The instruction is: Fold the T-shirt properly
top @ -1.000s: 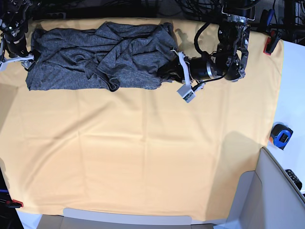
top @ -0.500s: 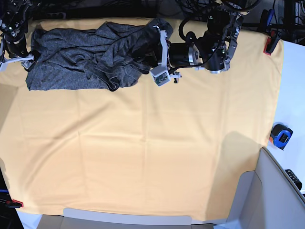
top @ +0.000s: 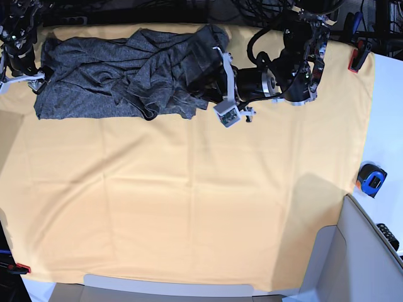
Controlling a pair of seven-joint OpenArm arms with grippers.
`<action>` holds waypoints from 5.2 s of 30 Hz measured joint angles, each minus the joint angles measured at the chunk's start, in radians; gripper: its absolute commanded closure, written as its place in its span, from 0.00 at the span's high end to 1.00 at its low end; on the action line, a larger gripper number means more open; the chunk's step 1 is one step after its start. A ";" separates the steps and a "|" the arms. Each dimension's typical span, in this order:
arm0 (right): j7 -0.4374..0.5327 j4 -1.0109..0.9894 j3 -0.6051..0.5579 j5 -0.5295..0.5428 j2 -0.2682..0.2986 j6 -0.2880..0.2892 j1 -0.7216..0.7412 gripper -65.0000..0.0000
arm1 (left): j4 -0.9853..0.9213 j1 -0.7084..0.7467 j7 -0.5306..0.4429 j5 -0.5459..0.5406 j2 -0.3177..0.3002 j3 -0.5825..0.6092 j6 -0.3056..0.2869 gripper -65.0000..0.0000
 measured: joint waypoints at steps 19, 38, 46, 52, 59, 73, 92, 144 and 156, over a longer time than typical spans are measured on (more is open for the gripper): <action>0.003 0.000 0.000 0.000 0.000 0.000 -0.003 0.77 | -0.307 0.010 0.006 0.010 0.005 -0.207 0.000 0.32; 0.003 0.000 0.000 0.000 0.000 0.000 -0.003 0.77 | -0.350 -0.006 -0.072 0.132 0.012 -0.303 -0.011 0.32; 0.005 0.000 -0.016 -0.006 0.002 -0.002 -0.004 0.77 | -0.354 -0.006 -0.092 0.142 0.013 -0.311 -0.011 0.32; 0.014 0.000 -0.040 -0.016 0.003 -0.012 -0.006 0.77 | -0.354 -0.006 -0.092 0.143 0.032 -0.311 -0.011 0.32; 0.014 0.002 -0.040 -0.021 0.003 -0.012 -0.003 0.77 | -0.357 -0.024 -0.080 0.150 0.043 -0.309 -0.008 0.32; 0.014 0.002 -0.040 -0.019 0.003 -0.012 -0.003 0.77 | -0.352 -0.028 -0.042 0.145 0.067 -0.280 -0.008 0.32; 0.014 0.002 -0.040 -0.019 0.003 -0.011 -0.003 0.77 | -0.353 -0.028 -0.030 0.150 0.067 -0.282 -0.006 0.01; 0.015 0.002 -0.042 -0.018 0.003 -0.011 -0.006 0.77 | -0.363 -0.076 0.016 0.148 0.096 -0.243 -0.004 0.33; 0.015 0.002 -0.042 -0.019 0.003 -0.011 -0.006 0.77 | -0.277 -0.063 0.044 0.165 0.095 -0.247 -0.004 0.00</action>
